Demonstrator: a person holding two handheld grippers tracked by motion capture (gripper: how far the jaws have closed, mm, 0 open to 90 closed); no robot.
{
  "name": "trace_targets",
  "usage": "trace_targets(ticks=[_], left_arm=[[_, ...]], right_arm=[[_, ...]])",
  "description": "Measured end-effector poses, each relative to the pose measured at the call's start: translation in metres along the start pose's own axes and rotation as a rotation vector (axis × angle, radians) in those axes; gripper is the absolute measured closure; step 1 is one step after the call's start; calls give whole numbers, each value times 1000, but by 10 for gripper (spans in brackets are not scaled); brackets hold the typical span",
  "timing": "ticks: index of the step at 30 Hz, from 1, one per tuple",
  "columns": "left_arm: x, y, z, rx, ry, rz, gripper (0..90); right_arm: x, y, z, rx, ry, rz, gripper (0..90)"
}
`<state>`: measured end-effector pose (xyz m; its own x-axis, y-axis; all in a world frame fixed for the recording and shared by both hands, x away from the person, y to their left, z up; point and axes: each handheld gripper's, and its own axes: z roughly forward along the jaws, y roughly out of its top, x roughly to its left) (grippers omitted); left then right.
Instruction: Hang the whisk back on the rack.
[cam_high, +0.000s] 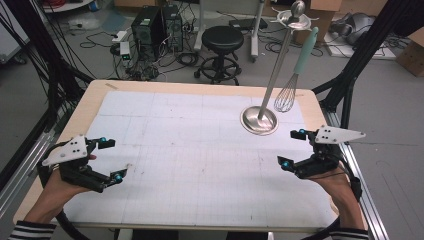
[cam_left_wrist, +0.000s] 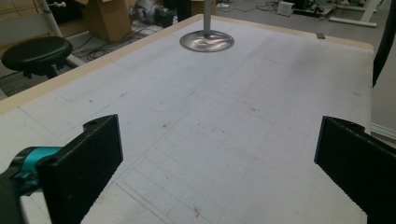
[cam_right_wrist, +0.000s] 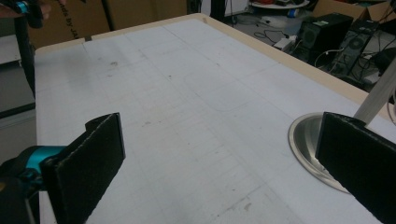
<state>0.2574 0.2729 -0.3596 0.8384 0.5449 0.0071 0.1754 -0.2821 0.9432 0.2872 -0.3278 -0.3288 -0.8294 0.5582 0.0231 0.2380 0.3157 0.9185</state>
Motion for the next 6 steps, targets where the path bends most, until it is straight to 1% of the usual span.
trace_targets(ticks=[6], left_arm=[[0, -2, -2, -1, -5, 2, 17]], right_arm=[[3, -4, 2, -3, 0, 8, 5]])
